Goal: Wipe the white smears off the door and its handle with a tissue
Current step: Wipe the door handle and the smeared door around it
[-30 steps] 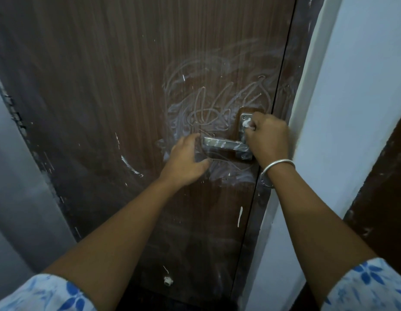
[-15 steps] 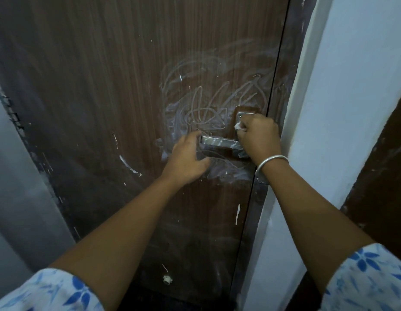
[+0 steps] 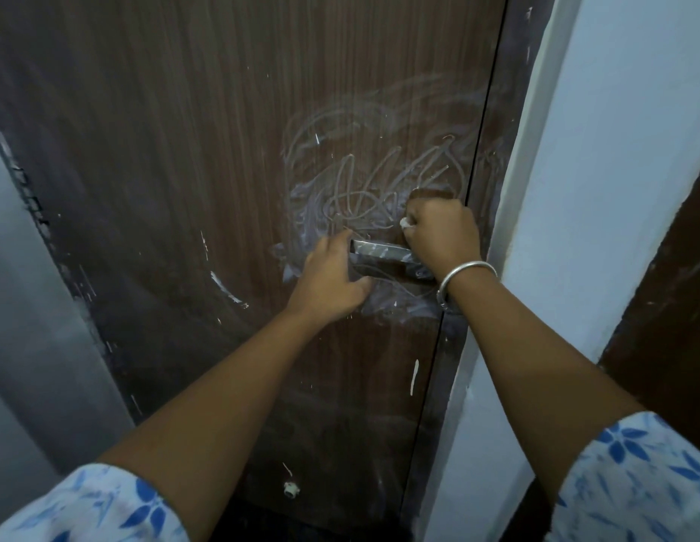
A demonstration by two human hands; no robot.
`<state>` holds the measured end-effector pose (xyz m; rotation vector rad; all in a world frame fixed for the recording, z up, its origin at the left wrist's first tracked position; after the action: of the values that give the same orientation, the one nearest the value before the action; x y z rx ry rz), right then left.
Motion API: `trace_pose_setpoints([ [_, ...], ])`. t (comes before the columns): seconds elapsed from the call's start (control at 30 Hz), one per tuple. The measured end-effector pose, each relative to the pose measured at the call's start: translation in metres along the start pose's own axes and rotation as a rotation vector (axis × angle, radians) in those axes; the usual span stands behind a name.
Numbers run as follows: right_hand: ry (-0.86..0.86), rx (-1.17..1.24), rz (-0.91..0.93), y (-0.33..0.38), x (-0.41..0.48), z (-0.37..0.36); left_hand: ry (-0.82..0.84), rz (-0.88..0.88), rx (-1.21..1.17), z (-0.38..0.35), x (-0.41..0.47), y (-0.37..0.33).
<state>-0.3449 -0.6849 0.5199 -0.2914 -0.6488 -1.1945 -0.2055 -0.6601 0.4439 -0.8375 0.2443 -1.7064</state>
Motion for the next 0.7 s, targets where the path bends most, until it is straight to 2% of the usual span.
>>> trace_pose_setpoints([
  [0.13,0.040,-0.033,-0.020,-0.002,0.003,0.004,-0.043,0.016,0.001,0.002,-0.005,-0.003],
  [0.3,0.003,0.071,-0.188,-0.034,-0.005,0.009,-0.203,0.020,0.035,0.024,-0.012,-0.009],
  [0.53,0.029,0.028,-0.019,-0.002,-0.002,0.002,-0.233,0.001,0.043,0.018,-0.012,-0.018],
  [0.6,0.039,0.060,-0.057,-0.008,-0.002,0.001,-0.231,0.003,0.067,0.014,-0.011,-0.020],
  [0.7,-0.008,0.217,-0.211,-0.036,-0.006,0.002,-0.233,-0.008,0.069,0.015,-0.011,-0.022],
])
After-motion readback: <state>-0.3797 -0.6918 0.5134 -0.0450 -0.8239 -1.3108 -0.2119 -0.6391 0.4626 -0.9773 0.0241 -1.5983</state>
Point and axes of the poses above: each hand's wrist, its own x-axis towards the middle knuckle, its own z-axis out of the back of the hand, y = z × x, the point moved 10 cm from there along x, towards the middle knuckle, and after that the axes turned 7 degrees about y, right-handed, at the moved point
